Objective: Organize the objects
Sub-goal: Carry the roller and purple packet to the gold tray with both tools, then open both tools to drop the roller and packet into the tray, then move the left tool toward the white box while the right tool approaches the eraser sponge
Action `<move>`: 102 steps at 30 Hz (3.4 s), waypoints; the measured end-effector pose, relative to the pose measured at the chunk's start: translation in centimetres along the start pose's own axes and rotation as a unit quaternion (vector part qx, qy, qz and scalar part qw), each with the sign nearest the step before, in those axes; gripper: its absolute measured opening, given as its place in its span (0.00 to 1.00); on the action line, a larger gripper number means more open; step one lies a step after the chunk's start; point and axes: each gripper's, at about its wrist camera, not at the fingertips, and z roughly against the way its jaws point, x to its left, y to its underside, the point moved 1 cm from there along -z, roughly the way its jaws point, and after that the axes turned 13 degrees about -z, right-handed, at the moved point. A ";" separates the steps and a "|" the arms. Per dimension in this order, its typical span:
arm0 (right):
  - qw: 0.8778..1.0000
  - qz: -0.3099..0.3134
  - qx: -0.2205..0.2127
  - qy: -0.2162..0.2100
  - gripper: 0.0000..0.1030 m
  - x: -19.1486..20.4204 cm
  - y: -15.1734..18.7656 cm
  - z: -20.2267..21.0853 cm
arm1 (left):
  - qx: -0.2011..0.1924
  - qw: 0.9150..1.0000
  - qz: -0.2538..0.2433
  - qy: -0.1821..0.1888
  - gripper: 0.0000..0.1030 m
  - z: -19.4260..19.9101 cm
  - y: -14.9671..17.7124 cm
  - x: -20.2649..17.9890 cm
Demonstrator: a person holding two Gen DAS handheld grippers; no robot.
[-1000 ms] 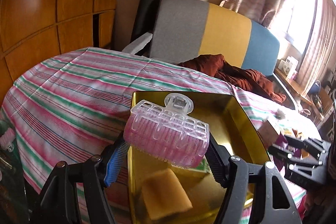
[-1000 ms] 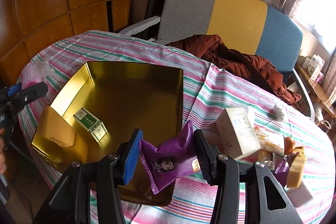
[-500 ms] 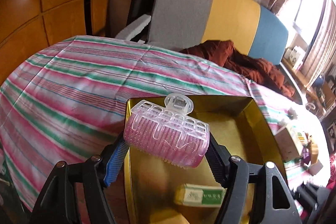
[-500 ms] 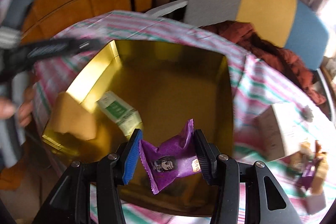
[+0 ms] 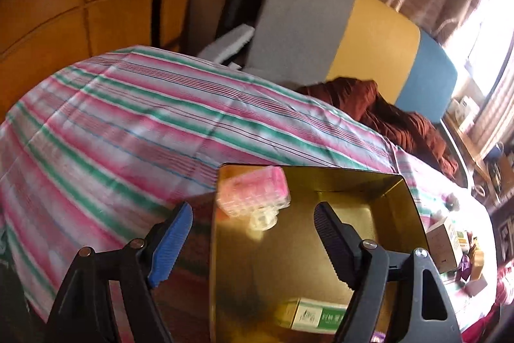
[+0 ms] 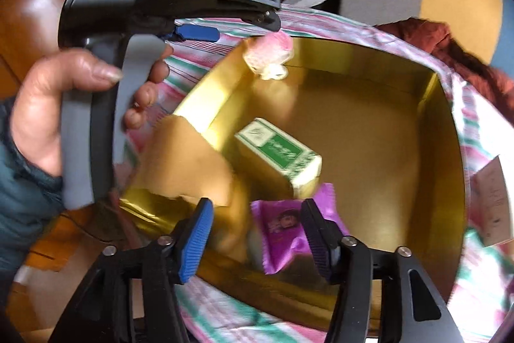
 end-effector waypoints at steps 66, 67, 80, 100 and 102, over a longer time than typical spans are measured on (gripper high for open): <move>0.934 -0.154 -0.186 0.263 1.00 -14.4 4.5 14.0 | -0.035 0.984 -0.173 -0.018 0.78 11.0 11.1 -15.5; 0.931 -0.161 -0.186 0.269 1.00 -15.2 4.6 14.5 | -0.033 0.984 -0.174 -0.010 0.78 10.9 11.1 -15.7; 0.861 -0.295 -0.218 0.352 1.00 -29.8 6.7 23.2 | -0.002 0.976 -0.207 0.066 0.78 9.0 11.3 -20.8; 0.808 -0.459 -0.233 0.286 1.00 -38.3 10.7 25.4 | 0.031 0.960 -0.244 0.135 0.82 3.6 6.3 -31.3; 0.810 -0.458 -0.233 0.281 1.00 -38.2 10.7 25.4 | 0.037 0.961 -0.239 0.136 0.84 2.3 5.3 -32.3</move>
